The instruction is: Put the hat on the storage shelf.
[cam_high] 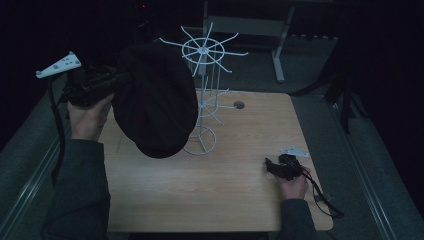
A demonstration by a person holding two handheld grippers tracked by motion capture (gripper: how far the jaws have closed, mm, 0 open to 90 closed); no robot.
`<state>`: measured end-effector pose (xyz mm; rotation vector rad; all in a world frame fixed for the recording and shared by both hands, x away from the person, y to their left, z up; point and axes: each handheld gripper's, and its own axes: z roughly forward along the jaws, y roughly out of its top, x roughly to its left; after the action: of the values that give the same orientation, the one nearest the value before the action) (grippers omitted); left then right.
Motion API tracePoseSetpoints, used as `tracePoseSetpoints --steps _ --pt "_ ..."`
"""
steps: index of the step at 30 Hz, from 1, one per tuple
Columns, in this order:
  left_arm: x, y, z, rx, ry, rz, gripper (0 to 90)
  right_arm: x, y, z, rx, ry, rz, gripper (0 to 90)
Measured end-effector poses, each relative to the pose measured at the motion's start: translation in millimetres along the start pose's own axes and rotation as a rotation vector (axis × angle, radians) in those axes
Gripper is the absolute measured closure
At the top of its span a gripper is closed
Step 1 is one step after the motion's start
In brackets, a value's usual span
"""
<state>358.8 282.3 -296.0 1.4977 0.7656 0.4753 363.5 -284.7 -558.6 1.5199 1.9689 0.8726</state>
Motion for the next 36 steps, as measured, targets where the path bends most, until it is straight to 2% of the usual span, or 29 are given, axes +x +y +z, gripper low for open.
tracePoseSetpoints --steps 7,10,11,23,26,36 --pt "1.9 -2.3 2.8 0.021 0.019 0.009 79.5 0.0 0.0 0.0 0.000 0.000 0.001 32.5" --pt "1.9 -2.0 2.9 0.019 0.023 0.012 79.1 0.0 0.0 0.0 0.000 0.000 0.001 32.5" --pt "2.0 -1.5 2.9 0.007 0.008 0.000 79.0 0.1 0.0 0.0 0.000 0.000 0.001 32.5" --pt "-3.2 3.1 10.0 -0.020 0.011 -0.004 78.3 -0.1 0.0 0.0 -0.001 0.000 -0.002 32.5" --pt "-2.5 1.3 13.7 -0.005 0.018 -0.002 77.9 -0.2 0.0 0.0 -0.001 0.000 -0.002 32.5" --pt "0.9 -2.1 14.0 0.014 0.024 -0.013 68.6 -0.2 0.0 0.1 -0.001 -0.001 -0.002 32.5"
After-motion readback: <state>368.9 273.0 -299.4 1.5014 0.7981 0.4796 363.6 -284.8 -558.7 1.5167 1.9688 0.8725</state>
